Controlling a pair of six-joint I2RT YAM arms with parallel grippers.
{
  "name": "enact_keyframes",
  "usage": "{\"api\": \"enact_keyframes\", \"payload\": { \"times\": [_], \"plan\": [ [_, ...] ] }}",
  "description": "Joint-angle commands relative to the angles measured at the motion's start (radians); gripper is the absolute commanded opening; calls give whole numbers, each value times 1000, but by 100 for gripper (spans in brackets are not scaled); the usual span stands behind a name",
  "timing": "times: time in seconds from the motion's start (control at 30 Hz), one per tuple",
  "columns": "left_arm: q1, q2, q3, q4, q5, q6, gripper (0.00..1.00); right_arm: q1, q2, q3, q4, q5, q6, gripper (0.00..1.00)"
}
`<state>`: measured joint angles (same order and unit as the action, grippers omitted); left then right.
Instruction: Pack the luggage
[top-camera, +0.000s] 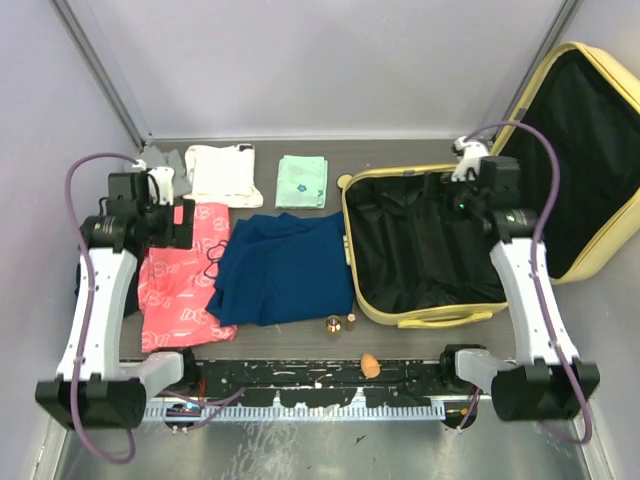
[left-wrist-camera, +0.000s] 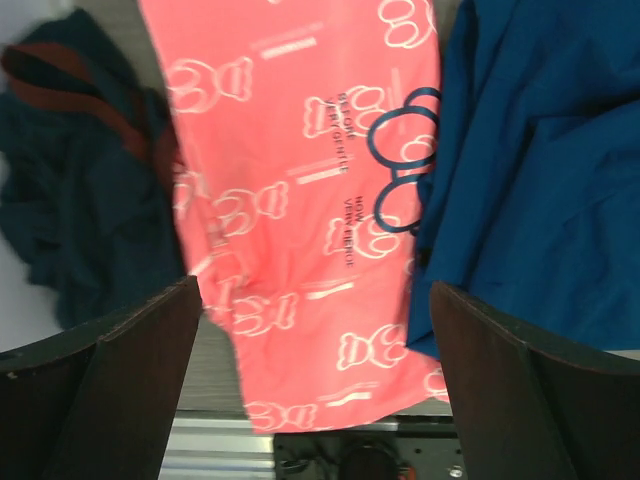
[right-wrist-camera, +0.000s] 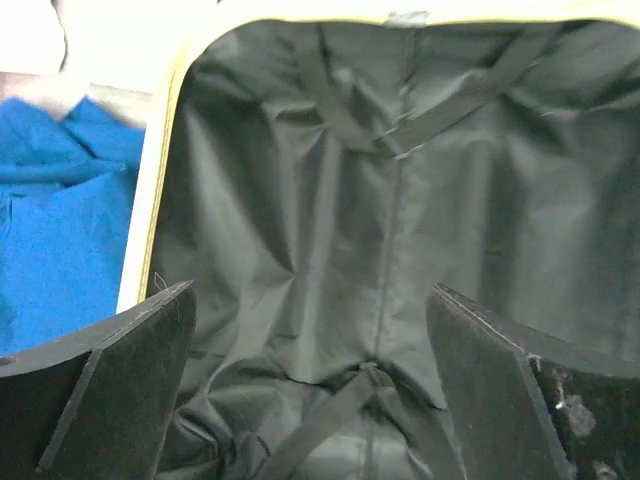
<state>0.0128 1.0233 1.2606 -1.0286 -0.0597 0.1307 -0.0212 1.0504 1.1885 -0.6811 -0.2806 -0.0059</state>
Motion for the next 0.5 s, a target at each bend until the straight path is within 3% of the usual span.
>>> {"api": "enact_keyframes", "payload": {
  "times": [0.0,0.2,0.47],
  "plan": [
    [34,121,26,61,165,-115,98,91,139,45,102,-70,82,100],
    [53,254,-26,121,351,-181,98,252,271,26,158,-92,144,100],
    [16,434,-74,259,565,-210,98,412,306,5,201,-138,145,100]
  ]
}}
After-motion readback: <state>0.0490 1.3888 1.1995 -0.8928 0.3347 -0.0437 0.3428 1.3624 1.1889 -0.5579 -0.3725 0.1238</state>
